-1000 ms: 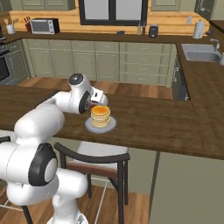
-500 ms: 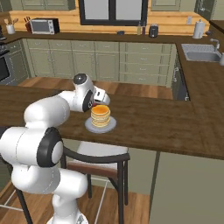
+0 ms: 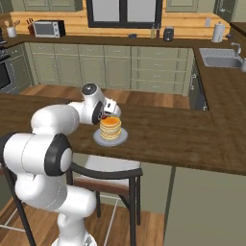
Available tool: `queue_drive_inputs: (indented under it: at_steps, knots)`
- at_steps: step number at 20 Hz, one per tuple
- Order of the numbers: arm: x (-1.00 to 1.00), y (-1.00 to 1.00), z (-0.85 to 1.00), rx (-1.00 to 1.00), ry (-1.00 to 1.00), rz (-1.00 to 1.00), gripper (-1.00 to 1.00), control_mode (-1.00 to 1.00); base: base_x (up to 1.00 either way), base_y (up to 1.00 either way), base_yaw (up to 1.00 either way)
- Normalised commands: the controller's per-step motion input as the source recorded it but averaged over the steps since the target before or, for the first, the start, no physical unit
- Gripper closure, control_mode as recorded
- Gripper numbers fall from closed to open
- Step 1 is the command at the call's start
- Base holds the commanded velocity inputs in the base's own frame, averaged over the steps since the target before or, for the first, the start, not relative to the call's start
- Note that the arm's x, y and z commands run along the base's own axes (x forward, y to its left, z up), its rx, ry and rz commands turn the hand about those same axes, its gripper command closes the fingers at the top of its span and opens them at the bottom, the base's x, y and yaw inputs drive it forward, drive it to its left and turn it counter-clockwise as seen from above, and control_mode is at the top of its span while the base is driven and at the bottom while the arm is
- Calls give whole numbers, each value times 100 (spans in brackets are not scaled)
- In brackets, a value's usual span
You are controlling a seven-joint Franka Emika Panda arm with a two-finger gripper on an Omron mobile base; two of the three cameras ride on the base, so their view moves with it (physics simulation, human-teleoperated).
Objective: Take the strawberry from the fridge and place it on top of the pancake, located on the dining counter.
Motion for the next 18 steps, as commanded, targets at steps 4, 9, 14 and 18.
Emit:
queue_drive_inputs:
  at_steps: [4, 9, 14, 18]
  knots:
    - [25, 2, -12, 0, 0, 0, 100, -100, 0, 0, 0]
    - [21, 4, -11, 0, 0, 0, 100, -100, 0, 0, 0]
    - [17, 0, -13, 0, 0, 0, 100, -100, 0, 0, 0]
    - [4, 0, -14, 0, 0, 0, 100, -100, 0, 0, 0]
